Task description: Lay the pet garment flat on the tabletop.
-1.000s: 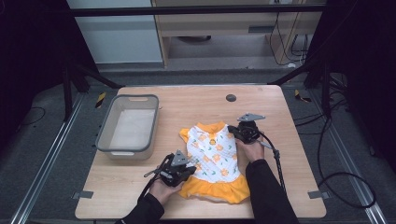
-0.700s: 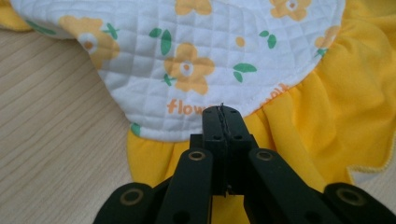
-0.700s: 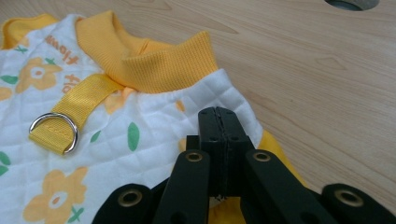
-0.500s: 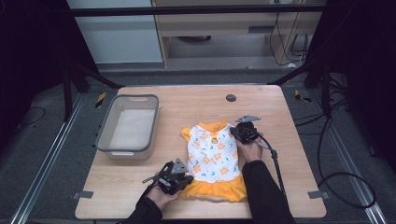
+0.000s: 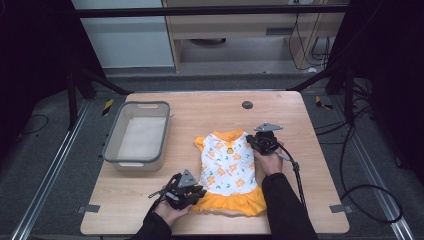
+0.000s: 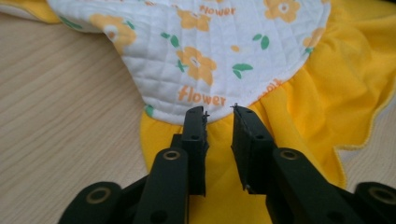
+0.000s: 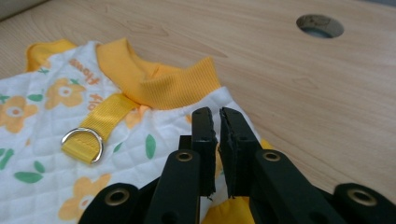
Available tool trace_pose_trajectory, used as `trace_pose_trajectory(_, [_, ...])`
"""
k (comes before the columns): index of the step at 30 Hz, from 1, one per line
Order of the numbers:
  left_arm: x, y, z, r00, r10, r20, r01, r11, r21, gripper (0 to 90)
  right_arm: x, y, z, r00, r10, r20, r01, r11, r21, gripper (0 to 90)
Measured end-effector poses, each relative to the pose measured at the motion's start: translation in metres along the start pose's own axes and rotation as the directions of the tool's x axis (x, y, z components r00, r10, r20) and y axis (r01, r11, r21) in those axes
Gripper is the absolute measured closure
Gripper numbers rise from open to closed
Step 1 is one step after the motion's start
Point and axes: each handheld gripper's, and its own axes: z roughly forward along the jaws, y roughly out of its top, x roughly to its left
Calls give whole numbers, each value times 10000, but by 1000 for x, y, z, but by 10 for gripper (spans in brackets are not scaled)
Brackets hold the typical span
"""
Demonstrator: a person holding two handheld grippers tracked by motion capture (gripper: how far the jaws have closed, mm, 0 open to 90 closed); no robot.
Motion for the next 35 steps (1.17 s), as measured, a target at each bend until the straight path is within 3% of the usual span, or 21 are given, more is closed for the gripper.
trace_pose_trajectory(7, [8, -4, -25, 9978, -245, -613, 191, 9961, -861, 547, 7, 7, -46, 9997, 180, -173, -193, 9969, -757, 724])
trace_pose_trajectory(8, [8, -4, -25, 9978, -245, -613, 191, 9961, -861, 524, 7, 7, -46, 9997, 180, -173, -193, 9969, -757, 724])
trace_pose_trajectory(9, [11, -5, -30, 9960, -404, -794, 317, 9936, -1081, 504, 9, 4, -59, 9995, 188, -238, -209, 9956, -918, 695])
trace_pose_trajectory(14, [20, -13, -40, 9902, -657, -1232, 500, 9907, -1267, 420, 12, -7, -88, 9984, 93, -551, -150, 9943, -1056, 581])
trace_pose_trajectory(19, [27, -24, -49, 9848, -873, -1499, 681, 9893, -1288, 367, 10, -26, -112, 9991, 309, -307, -343, 9926, -1168, 410])
trace_pose_trajectory(22, [31, -27, -54, 9817, -1045, -1591, 819, 9864, -1426, 341, 8, -35, -118, 9991, 389, -141, -402, 9932, -1091, 357])
trace_pose_trajectory(25, [38, -35, -60, 9734, -1379, -1830, 1107, 9823, -1514, 317, 2, -53, -127, 9961, 864, -178, -874, 9937, -708, 281])
trace_pose_trajectory(27, [39, -37, -61, 9723, -1400, -1870, 1123, 9821, -1516, 308, 0, -60, -131, 9954, 956, 2, -954, 9936, -612, 244])
trace_pose_trajectory(31, [46, -47, -68, 9640, -1631, -2099, 1266, 9760, -1772, 267, -3, -74, -140, 9930, 1171, 182, -1154, 9903, -769, 198])
trace_pose_trajectory(35, [49, -52, -71, 9605, -1507, -2340, 1118, 9788, -1716, 246, -3, -83, -147, 9932, 1105, 362, -1073, 9909, -808, 182])
